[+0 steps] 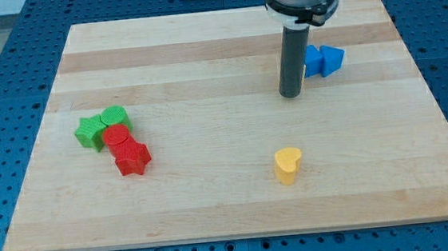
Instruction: Slide the yellow heart towards the blue blocks
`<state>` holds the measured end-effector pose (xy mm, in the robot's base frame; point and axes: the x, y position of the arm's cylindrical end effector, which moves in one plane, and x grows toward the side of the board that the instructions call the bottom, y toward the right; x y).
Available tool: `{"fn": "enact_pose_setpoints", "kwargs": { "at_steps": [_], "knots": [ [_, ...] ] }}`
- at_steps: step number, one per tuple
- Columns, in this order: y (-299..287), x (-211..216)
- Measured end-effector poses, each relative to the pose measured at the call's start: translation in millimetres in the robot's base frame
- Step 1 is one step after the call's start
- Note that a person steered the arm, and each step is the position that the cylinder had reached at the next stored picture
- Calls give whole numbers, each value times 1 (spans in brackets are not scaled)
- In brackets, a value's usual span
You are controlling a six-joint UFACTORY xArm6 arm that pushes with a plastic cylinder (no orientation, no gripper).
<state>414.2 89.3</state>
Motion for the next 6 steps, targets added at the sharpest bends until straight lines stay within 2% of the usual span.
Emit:
{"fn": "enact_pose_setpoints", "kwargs": {
  "at_steps": [2,3,5,6],
  "knots": [
    [-35,48],
    [-76,51],
    [-87,162],
    [-72,171]
  ]
}}
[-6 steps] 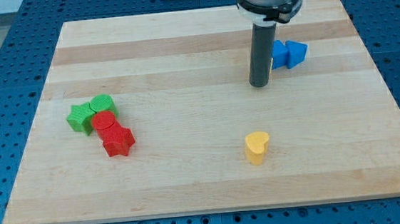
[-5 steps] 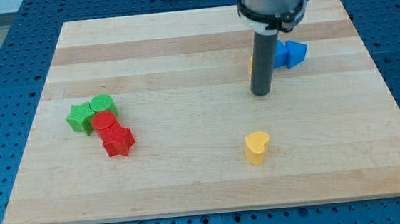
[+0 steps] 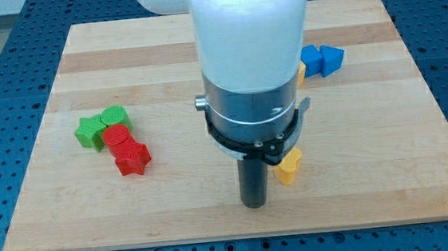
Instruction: Slide the yellow heart towards the blue blocks
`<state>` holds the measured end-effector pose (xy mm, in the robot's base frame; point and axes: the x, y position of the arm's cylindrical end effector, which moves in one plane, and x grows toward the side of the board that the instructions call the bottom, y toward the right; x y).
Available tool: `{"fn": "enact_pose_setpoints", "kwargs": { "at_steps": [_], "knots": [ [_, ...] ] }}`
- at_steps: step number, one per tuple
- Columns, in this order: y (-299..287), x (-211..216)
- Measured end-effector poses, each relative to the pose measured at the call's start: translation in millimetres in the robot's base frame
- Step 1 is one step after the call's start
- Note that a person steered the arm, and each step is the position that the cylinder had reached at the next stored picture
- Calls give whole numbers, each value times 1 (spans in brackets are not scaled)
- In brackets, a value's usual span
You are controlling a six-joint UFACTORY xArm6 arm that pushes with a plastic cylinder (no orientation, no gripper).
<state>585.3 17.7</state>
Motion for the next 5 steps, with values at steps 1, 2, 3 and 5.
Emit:
{"fn": "enact_pose_setpoints", "kwargs": {
  "at_steps": [1,2,3,5],
  "knots": [
    [10,-3],
    [29,-16],
    [49,-28],
    [76,-56]
  ]
}}
